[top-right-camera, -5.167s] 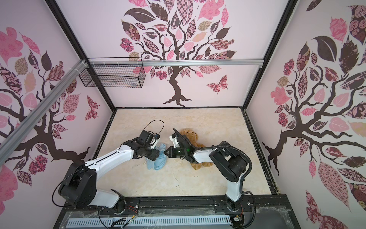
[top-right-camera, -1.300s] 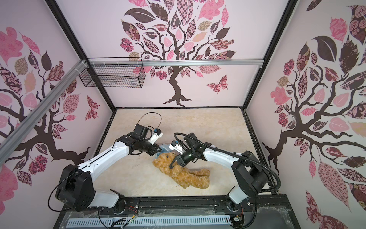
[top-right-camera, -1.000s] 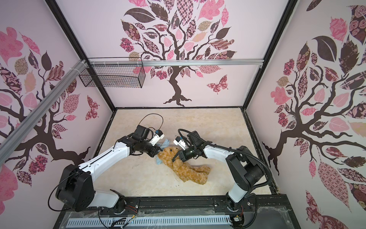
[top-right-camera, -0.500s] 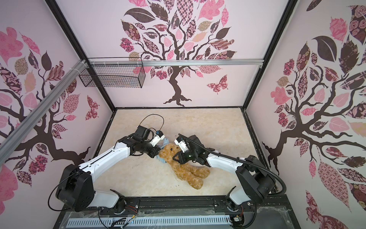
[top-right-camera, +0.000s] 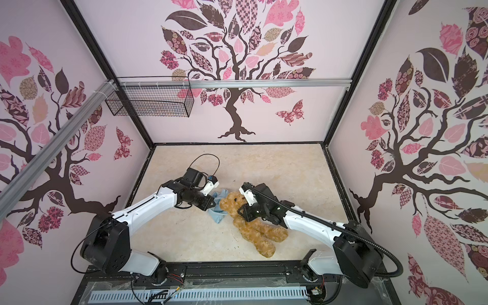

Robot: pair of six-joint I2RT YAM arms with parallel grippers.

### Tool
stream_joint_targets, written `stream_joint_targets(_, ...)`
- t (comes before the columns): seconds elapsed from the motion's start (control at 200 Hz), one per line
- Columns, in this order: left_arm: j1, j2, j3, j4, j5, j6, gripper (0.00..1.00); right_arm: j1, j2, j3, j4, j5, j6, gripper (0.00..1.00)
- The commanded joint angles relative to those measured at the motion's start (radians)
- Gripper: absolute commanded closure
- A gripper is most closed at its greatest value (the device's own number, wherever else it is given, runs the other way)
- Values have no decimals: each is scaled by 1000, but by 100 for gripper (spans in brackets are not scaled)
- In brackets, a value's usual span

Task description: Dress the teddy bear

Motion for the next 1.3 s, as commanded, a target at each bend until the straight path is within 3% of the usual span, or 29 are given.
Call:
stream_joint_targets(0.0, -5, 11, 53, -24, 4, -19, 100, 18, -22, 50, -70, 209, -14, 88)
stream_joint_targets(0.395, -7, 58, 127, -65, 3, -131, 100, 195, 35, 112, -137, 449, -33, 89)
stream_joint_targets(0.875, -14, 99, 167, -84, 46, -227, 100, 314, 141, 200, -223, 575, 1, 89)
stream_joint_targets(1.075, -13, 94, 160, -60, 91, -251, 100, 342, 249, 256, -230, 559, -24, 90)
stream_joint_targets(1.295, -15, 103, 155, -41, 112, -271, 100, 352, 205, 204, -175, 419, -119, 91)
